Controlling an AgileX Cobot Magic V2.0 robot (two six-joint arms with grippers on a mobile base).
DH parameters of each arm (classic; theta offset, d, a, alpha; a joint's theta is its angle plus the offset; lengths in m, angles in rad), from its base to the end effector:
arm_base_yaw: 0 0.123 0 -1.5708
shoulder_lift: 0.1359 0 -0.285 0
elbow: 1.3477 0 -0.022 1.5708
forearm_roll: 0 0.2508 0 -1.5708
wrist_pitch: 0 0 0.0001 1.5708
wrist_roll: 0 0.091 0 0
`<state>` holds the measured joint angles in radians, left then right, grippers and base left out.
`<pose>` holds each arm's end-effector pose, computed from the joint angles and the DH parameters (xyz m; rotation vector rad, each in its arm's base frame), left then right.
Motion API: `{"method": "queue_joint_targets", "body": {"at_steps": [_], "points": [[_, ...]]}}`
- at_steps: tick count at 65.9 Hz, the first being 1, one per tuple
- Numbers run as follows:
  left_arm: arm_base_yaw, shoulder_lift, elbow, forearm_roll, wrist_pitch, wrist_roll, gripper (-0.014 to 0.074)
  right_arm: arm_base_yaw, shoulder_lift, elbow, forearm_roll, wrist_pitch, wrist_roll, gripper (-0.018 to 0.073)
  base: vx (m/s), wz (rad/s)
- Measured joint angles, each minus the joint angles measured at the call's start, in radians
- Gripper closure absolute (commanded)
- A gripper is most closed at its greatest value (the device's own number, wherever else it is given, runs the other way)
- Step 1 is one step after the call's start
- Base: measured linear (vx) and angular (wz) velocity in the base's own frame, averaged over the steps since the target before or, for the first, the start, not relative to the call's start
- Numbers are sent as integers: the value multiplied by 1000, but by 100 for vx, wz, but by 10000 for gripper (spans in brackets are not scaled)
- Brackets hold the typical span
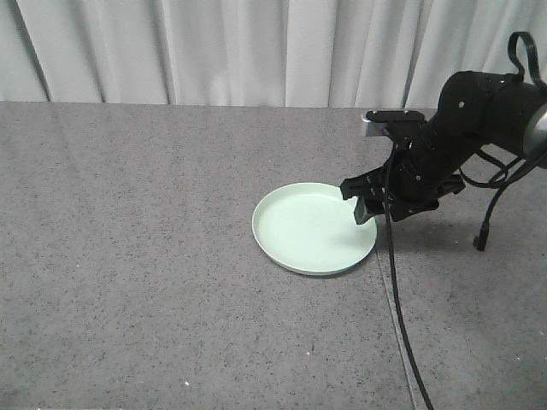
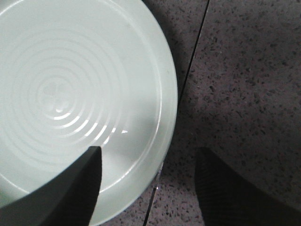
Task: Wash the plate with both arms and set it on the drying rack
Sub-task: 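Move the right gripper down to the plate rim nearest the robot, then close the right gripper on the plate rim and lift it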
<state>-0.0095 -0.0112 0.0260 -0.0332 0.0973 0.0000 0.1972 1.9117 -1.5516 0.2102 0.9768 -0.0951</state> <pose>0.0567 -0.0008 0.1962 -0.0163 1.5957 -0.0357 0.3963 0.0952 0.2450 -0.2849 2.8026 0.2958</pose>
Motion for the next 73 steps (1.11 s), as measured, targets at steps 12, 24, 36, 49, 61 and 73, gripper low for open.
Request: {"method": "queue_joint_targets", "body": {"at_steps": [12, 24, 36, 49, 61, 73], "points": [[0, 0, 0, 0, 0, 0, 603, 0, 44, 0, 20, -43, 0, 221, 0, 0], [0, 0, 0, 0, 0, 0, 603, 0, 76, 0, 25, -73, 0, 257, 0, 0], [0, 0, 0, 0, 0, 0, 603, 0, 97, -2, 26, -83, 0, 354, 0, 0], [0, 0, 0, 0, 0, 0, 603, 0, 100, -2, 25, -86, 0, 535, 0, 0], [0, 0, 0, 0, 0, 0, 603, 0, 100, -5, 40, -89, 2, 568, 0, 0], [0, 0, 0, 0, 0, 0, 603, 1, 61, -5, 39, -80, 4, 568, 0, 0]]}}
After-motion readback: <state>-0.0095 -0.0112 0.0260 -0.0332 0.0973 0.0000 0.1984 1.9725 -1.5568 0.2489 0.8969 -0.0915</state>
